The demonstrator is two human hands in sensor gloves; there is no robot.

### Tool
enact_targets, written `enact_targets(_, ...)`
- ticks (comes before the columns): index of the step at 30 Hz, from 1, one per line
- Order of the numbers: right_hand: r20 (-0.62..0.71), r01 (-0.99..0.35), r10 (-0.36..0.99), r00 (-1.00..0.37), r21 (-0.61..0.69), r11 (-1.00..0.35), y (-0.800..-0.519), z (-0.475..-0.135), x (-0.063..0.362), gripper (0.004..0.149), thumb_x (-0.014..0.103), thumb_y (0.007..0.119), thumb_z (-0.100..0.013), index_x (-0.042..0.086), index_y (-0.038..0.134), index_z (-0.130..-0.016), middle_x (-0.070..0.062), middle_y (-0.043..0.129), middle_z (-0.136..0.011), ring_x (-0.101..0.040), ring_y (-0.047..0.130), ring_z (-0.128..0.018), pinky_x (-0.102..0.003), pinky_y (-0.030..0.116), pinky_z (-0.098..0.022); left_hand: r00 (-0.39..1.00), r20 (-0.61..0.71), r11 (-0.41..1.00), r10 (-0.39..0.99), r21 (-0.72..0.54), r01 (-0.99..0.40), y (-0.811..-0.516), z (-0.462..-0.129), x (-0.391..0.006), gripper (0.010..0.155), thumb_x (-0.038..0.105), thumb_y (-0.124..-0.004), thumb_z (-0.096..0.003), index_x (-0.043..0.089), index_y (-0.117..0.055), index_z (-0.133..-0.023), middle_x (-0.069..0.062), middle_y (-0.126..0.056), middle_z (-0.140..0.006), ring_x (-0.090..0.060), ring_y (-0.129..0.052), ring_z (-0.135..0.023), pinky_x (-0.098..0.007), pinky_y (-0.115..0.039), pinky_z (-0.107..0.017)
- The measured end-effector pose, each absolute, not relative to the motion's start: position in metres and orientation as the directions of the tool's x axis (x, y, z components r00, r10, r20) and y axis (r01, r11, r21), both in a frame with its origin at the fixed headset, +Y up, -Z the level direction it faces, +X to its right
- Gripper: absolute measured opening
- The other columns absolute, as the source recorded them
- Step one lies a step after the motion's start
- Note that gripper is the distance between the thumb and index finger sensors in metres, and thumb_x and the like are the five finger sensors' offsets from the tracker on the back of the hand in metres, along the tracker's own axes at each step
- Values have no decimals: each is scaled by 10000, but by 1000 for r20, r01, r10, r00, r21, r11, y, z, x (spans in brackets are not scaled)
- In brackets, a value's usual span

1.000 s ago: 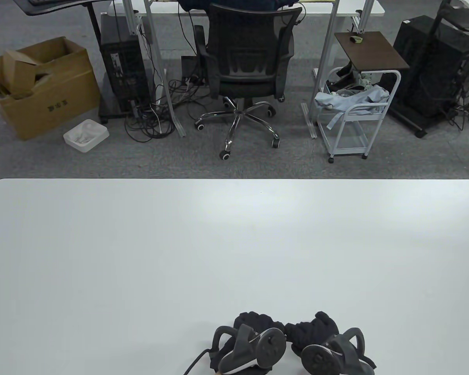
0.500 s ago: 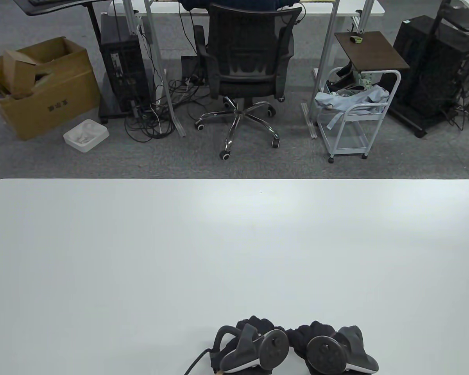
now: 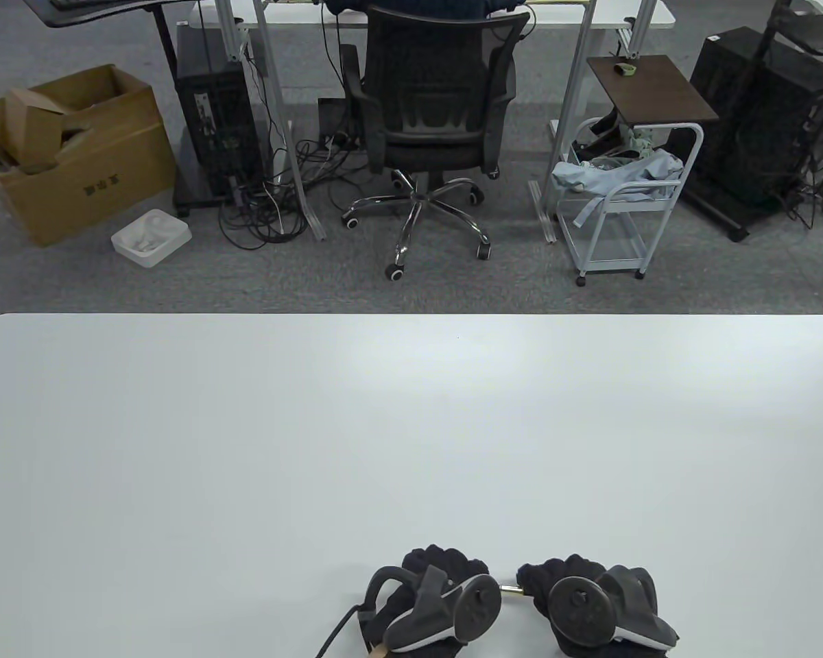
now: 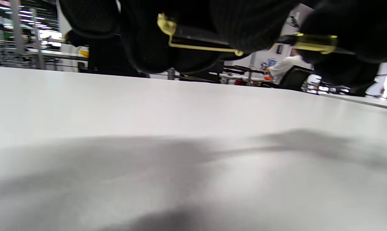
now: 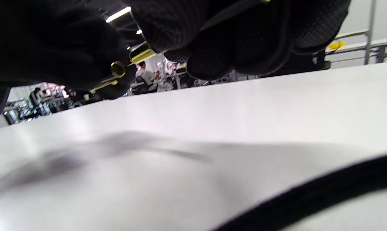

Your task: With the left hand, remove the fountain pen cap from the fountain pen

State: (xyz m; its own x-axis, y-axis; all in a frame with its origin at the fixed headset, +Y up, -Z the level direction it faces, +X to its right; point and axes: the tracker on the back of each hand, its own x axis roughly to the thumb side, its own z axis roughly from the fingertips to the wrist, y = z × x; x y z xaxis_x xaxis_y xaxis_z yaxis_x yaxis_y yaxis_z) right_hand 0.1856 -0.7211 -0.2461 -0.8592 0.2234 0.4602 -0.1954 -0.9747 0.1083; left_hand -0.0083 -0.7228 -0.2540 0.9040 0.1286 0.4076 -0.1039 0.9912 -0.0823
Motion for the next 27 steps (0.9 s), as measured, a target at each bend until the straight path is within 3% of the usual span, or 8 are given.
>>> enact_targets(7, 342, -310, 302, -890, 32, -950, -710, -256, 231, 496, 182, 682, -466, 105, 593, -948, -138, 790, -820, -395, 788, -645, -630, 590, -643, 939, 235, 965, 251, -138, -224, -710, -295, -21, 427, 284, -804, -441, 254, -793, -867, -35, -850, -884, -353, -849, -803, -644, -600, -685)
enact_targets(18, 302, -309, 301, -905, 21, -951, -711, -259, 244, 496, 191, 674, -473, 107, 583, -954, -136, 787, -825, -389, 789, -651, -628, 592, -644, 989, 144, 988, 20, -157, 3, -755, -346, 10, 409, 310, -832, -433, 277, -836, -841, -31, -827, -919, -352, -825, -838, -639, -582, -699)
enact_targets(27, 303, -315, 311, -901, 38, -948, -716, -261, 242, 497, 204, 678, -472, 116, 585, -953, -127, 791, -827, -381, 799, -652, -627, 597, -641, 985, 172, 981, -33, -183, 65, -771, -348, 14, 398, 324, -844, -432, 298, -835, -829, -7, -836, -913, -334, -839, -836, -630, -593, -700)
